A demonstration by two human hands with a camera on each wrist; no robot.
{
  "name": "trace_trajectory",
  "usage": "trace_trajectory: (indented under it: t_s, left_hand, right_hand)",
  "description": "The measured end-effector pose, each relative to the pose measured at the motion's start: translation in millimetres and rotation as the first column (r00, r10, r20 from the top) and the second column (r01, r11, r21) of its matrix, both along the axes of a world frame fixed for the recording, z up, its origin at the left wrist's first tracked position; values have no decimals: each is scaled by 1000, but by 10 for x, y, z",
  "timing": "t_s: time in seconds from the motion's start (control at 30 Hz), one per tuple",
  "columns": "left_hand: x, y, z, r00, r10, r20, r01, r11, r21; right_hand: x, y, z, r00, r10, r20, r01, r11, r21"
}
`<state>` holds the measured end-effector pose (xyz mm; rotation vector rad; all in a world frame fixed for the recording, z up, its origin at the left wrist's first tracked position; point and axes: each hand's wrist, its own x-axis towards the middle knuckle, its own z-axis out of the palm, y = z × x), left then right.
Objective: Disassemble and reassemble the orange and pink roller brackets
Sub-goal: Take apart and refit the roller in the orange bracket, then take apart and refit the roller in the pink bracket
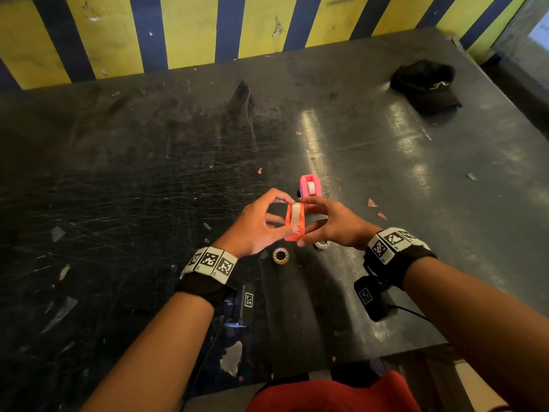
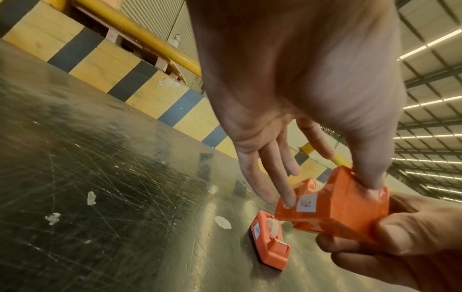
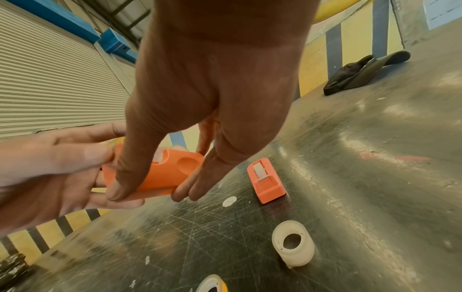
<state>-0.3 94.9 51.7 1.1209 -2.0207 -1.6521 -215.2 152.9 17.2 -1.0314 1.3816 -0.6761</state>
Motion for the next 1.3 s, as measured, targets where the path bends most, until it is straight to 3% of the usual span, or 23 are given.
trace_trajectory:
  t_s: [0.13,0.37,0.53,0.6,0.67,0.73,0.83,0.93,1.3]
  left_hand:
    - [2,-12,-34,993,-48,108,57,995,-83]
    - [16,-86,-191,971,-125,205,127,992,3]
    - [-60,-126,-233,962,-97,257,109,993,-34]
    - [-110,-186,-244,960,-68,273,89,994,-65]
    - [-179,-309,-270,958,-15,285,45,994,-100]
    - [-233,-445,-298,954,31,299,12,990,-139]
    - [-387,-667,-397,932,68,355,-2,983,-183]
    - [-549,-844,-565,902,88,423,1,978,-207]
    - [-771,-1026,-1192,851,109,514,-26,986,-165]
  right_hand:
    - [9,3,-2,1000,10,1,-10,1000,1]
    - [31,10,13,994,100,-49,-99,995,30]
    - [7,-47,-23,981,159,-110,-157,987,21]
    - [-39,-127,1,946,250,-206,-252,968,16]
    - [-156,-281,-1,865,319,-387,-342,940,11]
    - [-295,-436,-24,771,306,-558,-376,927,-11]
    - [-536,-665,-91,700,254,-667,-358,934,-20]
    - [-698,-870,-237,636,276,-721,-365,930,34]
    - [-808,-1203,-900,535,325,-780,-435,897,76]
